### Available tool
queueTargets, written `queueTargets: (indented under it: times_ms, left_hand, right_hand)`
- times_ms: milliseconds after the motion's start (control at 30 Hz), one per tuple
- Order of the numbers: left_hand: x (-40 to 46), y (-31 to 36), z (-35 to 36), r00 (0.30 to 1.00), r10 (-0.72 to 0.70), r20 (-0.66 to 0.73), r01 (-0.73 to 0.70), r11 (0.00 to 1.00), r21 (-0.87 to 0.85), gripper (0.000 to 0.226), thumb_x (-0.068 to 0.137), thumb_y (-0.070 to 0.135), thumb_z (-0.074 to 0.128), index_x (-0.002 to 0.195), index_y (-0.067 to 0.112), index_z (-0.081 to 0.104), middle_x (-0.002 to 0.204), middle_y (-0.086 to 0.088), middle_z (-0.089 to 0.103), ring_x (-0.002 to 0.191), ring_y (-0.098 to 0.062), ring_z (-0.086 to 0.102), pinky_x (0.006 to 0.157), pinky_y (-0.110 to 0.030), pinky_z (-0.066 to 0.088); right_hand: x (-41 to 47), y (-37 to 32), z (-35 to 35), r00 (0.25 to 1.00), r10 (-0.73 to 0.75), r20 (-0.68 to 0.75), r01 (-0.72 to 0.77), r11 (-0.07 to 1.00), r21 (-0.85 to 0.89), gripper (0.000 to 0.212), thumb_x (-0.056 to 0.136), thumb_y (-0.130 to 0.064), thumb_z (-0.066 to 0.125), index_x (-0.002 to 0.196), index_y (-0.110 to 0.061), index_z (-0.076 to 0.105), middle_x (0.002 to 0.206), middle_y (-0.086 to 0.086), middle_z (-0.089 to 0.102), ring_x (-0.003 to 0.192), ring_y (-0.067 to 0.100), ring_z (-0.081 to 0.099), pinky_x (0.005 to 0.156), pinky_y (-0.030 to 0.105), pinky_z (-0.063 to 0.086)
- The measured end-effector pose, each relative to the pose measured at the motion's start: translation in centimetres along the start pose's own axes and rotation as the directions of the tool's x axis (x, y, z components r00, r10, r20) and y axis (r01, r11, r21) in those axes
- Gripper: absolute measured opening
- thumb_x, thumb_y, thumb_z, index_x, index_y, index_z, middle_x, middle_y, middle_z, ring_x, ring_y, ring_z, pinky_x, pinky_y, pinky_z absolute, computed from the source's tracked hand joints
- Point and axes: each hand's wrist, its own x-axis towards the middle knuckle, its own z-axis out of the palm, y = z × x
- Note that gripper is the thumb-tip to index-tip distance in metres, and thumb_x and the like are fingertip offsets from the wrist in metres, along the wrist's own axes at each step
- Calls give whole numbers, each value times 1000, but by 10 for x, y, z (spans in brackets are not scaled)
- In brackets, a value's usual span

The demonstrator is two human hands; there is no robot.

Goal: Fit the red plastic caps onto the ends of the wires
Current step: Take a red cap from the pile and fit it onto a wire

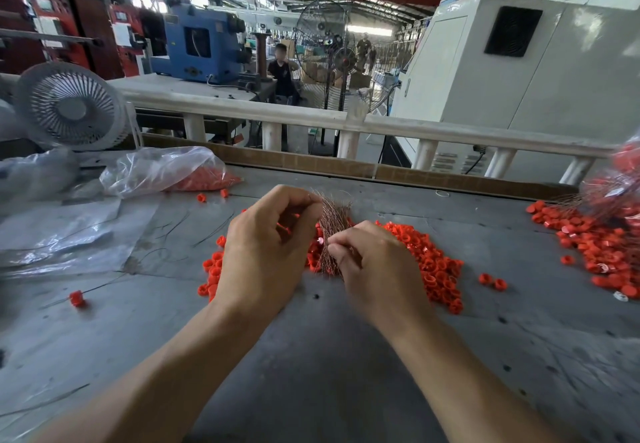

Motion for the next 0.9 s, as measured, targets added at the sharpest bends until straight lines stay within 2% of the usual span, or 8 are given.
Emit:
queueTargets:
  times_ms: [100,233,333,433,567,733,800,900]
  left_hand:
    - [0,3,-1,999,49,-13,-49,999,8,3,93,21,71,95,21,73,82,14,71,77,-12,68,65,-23,54]
    - [-2,3,3,994,83,76,-81,996,-23,6,90,15,75,94,21,75,86,15,72,82,-8,68,70,-13,50]
    - [-2,1,5,990,78,115,-68,994,-83,9,89,10,76,94,18,77,89,11,73,86,-13,70,74,-23,55]
    - [-1,1,5,989,77,124,-66,994,-92,10,88,9,77,94,17,79,90,8,72,88,-16,70,76,-28,56]
    - [-1,1,5,990,54,130,-39,992,-120,10,87,11,77,94,17,81,92,8,73,91,-16,70,77,-30,57]
    - [-1,-1,6,990,32,136,-13,990,-140,12,90,18,76,100,23,80,94,11,72,92,-13,71,74,-23,55]
    - [-2,-6,6,985,7,173,14,993,-117,15,93,22,73,107,26,77,96,14,71,91,-8,70,73,-17,52]
    - [-3,-13,10,936,-25,352,26,1000,3,32,92,25,74,123,31,69,107,16,71,98,-5,68,81,-27,56]
  right_hand:
    - [2,-3,-7,990,-2,-142,14,996,89,12,99,-23,63,105,-22,73,100,-13,62,86,3,58,69,17,46]
    - [3,-12,-11,994,-32,-101,65,938,341,21,101,-31,63,116,-18,71,111,-11,65,99,5,64,68,10,47]
    - [1,-14,-10,998,5,-69,23,914,405,13,99,-20,66,110,-19,73,102,-12,70,95,6,67,73,15,50]
    - [0,-12,-12,998,58,-35,-35,885,465,9,98,-23,69,104,-21,75,91,-10,72,87,8,69,74,26,54]
    - [-2,-14,-13,999,53,11,-51,846,531,8,96,-32,69,101,-27,74,88,-13,71,85,7,68,70,19,51]
    - [-1,-12,-12,993,115,-2,-89,788,610,4,96,-32,71,94,-29,73,83,-8,73,76,15,70,72,44,60]
    - [-1,-10,-13,985,166,-45,-99,762,640,5,96,-28,70,93,-31,73,85,-8,75,78,14,72,75,41,61]
    - [1,-7,-15,963,246,-110,-109,730,674,10,95,-20,69,91,-27,74,87,-5,77,83,12,74,75,35,61]
